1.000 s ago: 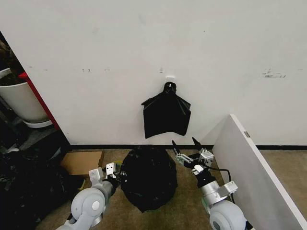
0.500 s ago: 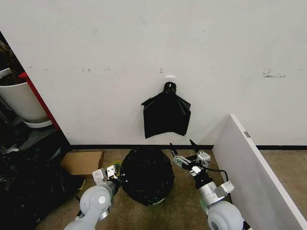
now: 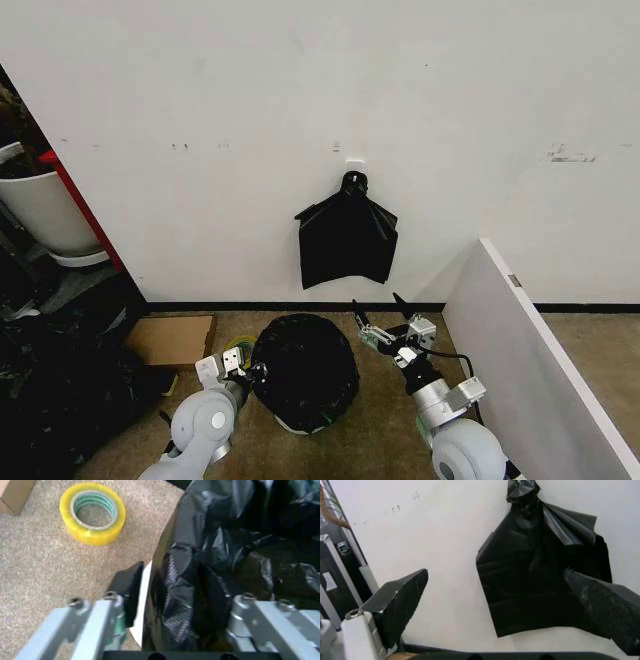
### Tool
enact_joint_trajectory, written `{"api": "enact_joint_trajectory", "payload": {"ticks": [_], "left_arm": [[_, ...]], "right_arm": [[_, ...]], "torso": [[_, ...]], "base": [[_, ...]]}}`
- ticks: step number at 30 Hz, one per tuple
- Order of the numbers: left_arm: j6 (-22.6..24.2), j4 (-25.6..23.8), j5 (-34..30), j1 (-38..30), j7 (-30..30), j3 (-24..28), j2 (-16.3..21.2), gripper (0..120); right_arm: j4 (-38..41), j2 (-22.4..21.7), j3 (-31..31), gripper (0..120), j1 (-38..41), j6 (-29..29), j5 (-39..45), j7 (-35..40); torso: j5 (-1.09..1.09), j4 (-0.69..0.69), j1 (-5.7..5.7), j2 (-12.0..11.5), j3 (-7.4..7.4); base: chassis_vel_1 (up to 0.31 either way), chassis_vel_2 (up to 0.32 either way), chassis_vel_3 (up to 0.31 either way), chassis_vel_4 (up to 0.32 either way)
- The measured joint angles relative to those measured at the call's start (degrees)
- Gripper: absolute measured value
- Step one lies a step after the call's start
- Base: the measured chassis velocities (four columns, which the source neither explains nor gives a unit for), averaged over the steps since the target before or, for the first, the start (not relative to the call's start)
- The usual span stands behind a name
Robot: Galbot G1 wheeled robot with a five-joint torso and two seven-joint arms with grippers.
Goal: Place the garbage bag over the trash bin.
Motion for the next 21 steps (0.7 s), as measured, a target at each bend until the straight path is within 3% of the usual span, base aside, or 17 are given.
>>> {"api": "enact_joint_trajectory", "payload": {"ticks": [4, 8, 10, 12, 15, 16, 18, 19, 21], "left_arm": [[0.0, -1.0, 0.2, 0.4, 0.1, -0.2, 0.1, 59], [-0.3, -7.3, 2.4, 3.0, 0.2, -1.1, 1.4, 79], [-1.7, -9.1, 4.4, 3.9, 0.2, -1.2, 1.7, 82], [-8.6, -10.7, 11.1, 5.5, 2.1, -1.4, 2.5, 90], [-24.9, -11.1, 24.2, 8.7, 9.6, -2.6, 2.8, 99], [-32.3, -11.2, 31.2, 10.1, 12.5, -3.0, 2.5, 100], [-42.2, -11.5, 41.6, 12.3, 16.8, -3.5, 1.5, 100], [-42.2, -11.5, 41.6, 12.3, 16.8, -3.5, 1.5, 100], [-49.4, -12.7, 48.6, 15.0, 19.8, -3.7, 0.1, 100]], "right_arm": [[-0.1, 0.0, 0.0, 100, 0.0, 0.0, 0.0, 0.0], [-0.7, 0.1, 0.2, 100, 0.1, 0.0, 0.0, 0.1], [-1.1, 0.2, 0.3, 100, 0.4, 0.2, 0.1, 0.3], [-2.0, 0.6, 0.6, 100, 0.7, 1.0, -0.4, 0.8], [-3.1, 1.0, 1.5, 100, 0.8, 2.8, -4.1, 1.1], [-3.7, 1.3, 2.2, 100, 0.7, 4.2, -8.0, 1.1], [-4.6, 1.7, 3.8, 100, 0.5, 6.4, -15.5, 1.0], [-4.6, 1.7, 3.8, 100, 0.5, 6.4, -15.5, 1.0], [-4.5, 2.4, 5.2, 100, -0.1, 7.7, -20.8, 0.9]], "torso": [[0.0, 0.0, 0.0, 0.0, 0.0], [0.0, 0.0, 0.0, 0.0, 0.0], [0.0, 0.0, 0.0, 0.0, 0.0], [0.01, -0.01, 0.0, 0.0, 0.0], [0.0, 0.01, 0.0, 0.0, 0.0], [0.01, 0.01, 0.0, 0.0, 0.0], [0.01, 0.0, 0.0, 0.0, 0.0], [0.01, 0.0, 0.0, 0.0, 0.0], [0.0, -0.01, 0.0, 0.0, 0.0]], "base": [[0.0, 0.0, 0.0, 0.0], [0.0, 0.0, 0.0, 0.0], [0.0, 0.0, 0.0, 0.0], [0.0, 0.0, 0.0, 0.0], [0.0, 0.0, 0.0, 0.0], [0.0, 0.0, 0.0, 0.0], [0.0, 0.0, 0.0, 0.0], [0.0, 0.0, 0.0, 0.0], [0.0, 0.0, 0.0, 0.0]]}}
